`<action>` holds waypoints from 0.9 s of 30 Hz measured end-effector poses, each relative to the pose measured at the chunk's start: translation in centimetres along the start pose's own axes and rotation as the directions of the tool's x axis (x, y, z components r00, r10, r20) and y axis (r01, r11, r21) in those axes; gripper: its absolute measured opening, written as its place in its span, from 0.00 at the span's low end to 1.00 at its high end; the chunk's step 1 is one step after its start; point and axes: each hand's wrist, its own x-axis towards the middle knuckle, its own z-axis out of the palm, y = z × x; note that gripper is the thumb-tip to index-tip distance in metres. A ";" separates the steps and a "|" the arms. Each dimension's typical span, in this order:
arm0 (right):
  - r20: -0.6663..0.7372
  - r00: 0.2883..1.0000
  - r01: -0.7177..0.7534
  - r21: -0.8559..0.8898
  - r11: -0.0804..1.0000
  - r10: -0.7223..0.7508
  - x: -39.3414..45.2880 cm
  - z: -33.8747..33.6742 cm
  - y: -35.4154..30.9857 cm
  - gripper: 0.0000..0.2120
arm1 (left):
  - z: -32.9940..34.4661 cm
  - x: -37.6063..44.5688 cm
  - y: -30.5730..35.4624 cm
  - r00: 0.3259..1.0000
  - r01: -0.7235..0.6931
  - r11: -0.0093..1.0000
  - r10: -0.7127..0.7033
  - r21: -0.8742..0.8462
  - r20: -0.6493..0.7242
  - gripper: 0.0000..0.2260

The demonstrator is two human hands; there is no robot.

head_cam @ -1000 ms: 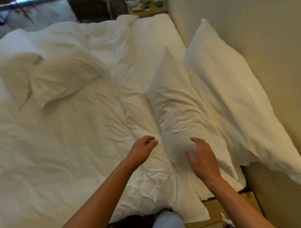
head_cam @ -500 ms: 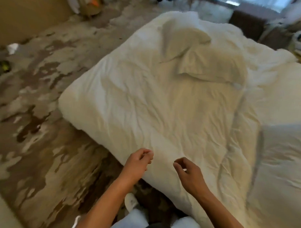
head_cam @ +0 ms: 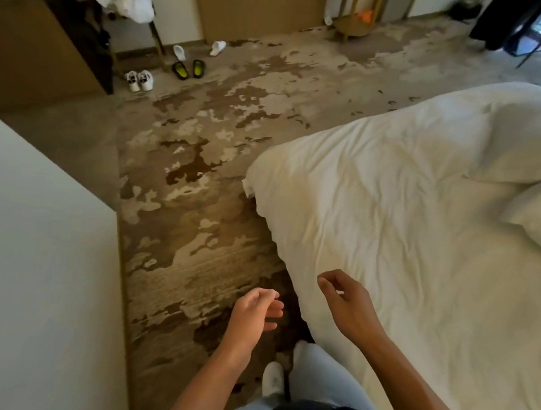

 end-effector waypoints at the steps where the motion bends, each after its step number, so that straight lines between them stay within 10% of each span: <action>1: 0.014 1.000 0.003 -0.009 1.000 -0.003 1.0 0.6 -0.3 0.05 | -0.4 1.1 0.7 1.000 -0.003 1.000 0.003 -0.022 -0.013 0.10; 13: 0.090 0.995 -0.046 -0.012 0.999 0.046 22.0 4.2 -6.3 0.06 | -5.9 18.8 19.4 0.984 -0.165 0.986 0.163 -0.022 -0.074 0.11; 27: 0.200 0.962 0.184 0.022 0.983 -0.185 56.1 14.5 -32.8 0.05 | -24.3 41.7 33.0 0.974 -0.077 0.989 0.047 -0.127 -0.223 0.10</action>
